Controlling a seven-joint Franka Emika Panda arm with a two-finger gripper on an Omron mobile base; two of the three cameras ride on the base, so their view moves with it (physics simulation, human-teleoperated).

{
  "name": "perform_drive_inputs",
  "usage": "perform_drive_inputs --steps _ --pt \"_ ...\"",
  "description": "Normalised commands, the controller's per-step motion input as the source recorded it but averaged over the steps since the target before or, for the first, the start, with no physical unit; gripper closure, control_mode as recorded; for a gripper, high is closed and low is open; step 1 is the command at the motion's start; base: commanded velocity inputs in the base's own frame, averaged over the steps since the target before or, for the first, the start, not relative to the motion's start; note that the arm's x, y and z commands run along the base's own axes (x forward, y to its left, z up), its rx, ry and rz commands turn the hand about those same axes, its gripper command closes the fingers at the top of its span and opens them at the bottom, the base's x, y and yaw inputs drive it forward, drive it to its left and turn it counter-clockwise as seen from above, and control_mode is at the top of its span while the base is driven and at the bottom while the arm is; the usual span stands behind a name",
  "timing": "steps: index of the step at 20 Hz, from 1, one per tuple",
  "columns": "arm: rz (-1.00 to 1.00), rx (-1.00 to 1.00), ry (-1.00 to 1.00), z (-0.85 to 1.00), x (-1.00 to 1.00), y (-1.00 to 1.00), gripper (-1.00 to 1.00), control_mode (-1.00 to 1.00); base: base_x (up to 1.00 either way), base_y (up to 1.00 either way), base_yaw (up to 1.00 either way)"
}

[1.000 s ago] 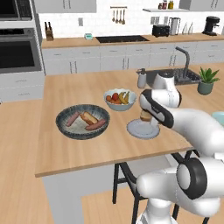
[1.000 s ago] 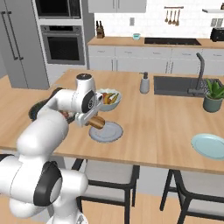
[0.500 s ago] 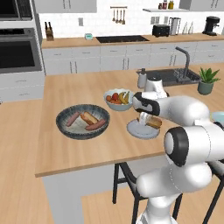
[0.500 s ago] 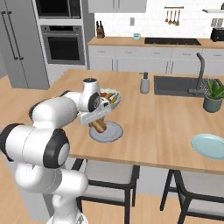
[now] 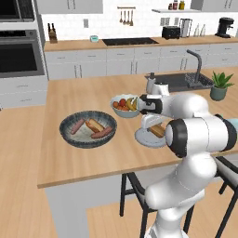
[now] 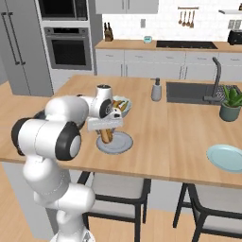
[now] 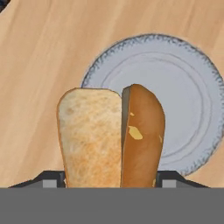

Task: Place one bun and one sausage from the bowl on each plate.

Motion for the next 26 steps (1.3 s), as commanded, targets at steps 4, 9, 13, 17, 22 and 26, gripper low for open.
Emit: perform_drive_inputs --steps 4,9,13,17,22,26 --pt "-0.14 0.01 0.01 -0.34 0.45 0.15 1.00 -1.00 0.00 0.00 0.00" --pt "-0.16 0.10 0.01 -0.47 0.33 0.05 1.00 -1.00 0.00 0.00 0.00" --pt "-0.06 0.04 0.04 -0.24 0.40 0.00 1.00 -1.00 0.00 0.00 0.00" --pt "-0.03 0.01 0.01 -0.19 0.37 0.00 1.00 -1.00 0.00 0.00 0.00" --pt "-0.02 0.00 0.00 -0.22 0.17 0.00 1.00 -1.00 0.00 0.00 0.00" --pt "0.00 0.00 0.00 -0.24 0.04 0.00 1.00 -1.00 0.00 0.00 0.00"
